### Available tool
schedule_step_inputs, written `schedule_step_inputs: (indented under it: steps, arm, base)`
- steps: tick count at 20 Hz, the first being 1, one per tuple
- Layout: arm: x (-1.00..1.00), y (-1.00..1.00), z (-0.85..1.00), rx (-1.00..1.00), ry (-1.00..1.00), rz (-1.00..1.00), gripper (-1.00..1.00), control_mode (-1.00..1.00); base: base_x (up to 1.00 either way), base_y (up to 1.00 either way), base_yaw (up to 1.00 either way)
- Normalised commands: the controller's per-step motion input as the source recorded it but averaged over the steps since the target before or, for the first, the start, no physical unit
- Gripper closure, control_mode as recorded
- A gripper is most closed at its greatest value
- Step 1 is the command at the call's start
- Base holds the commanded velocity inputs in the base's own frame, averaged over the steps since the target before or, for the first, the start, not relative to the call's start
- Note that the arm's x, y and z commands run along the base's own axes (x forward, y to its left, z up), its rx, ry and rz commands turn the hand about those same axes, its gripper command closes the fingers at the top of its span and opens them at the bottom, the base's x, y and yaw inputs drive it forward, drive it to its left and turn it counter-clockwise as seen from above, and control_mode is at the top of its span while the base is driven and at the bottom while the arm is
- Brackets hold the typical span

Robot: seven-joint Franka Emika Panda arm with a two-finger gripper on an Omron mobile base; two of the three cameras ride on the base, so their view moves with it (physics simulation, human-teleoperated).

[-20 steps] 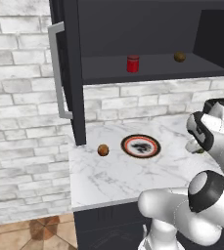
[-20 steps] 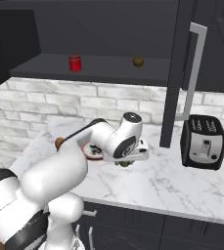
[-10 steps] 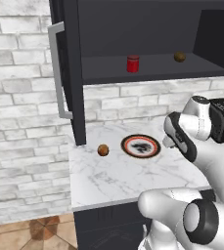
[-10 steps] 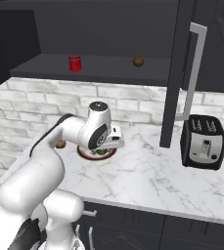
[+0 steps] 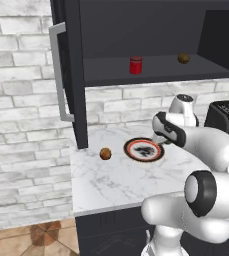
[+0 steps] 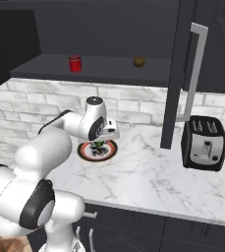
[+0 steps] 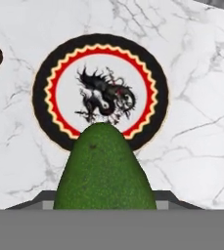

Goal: Pick the avocado and bread from the counter and place them on the plate. Then pick the jam from the cabinet and place it next to the plate. Lastly close the cabinet door.

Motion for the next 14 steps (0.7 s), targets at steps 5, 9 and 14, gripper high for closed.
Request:
schedule_step_inputs:
  steps: [5,9,14]
  arm:
    - [0.43,0.02,-0.33,0.00,0.08,0.04,1.00,-1.00]
    - [0.30,0.00,-0.44,0.00,0.02,0.04,1.00,-1.00]
    - [0.28,0.00,-0.24,0.00,0.00,0.02,1.00,-1.00]
  base:
    - [0.00,0.00,0.00]
    - [0.00,0.00,0.00]
    - [0.00,0.00,0.00]
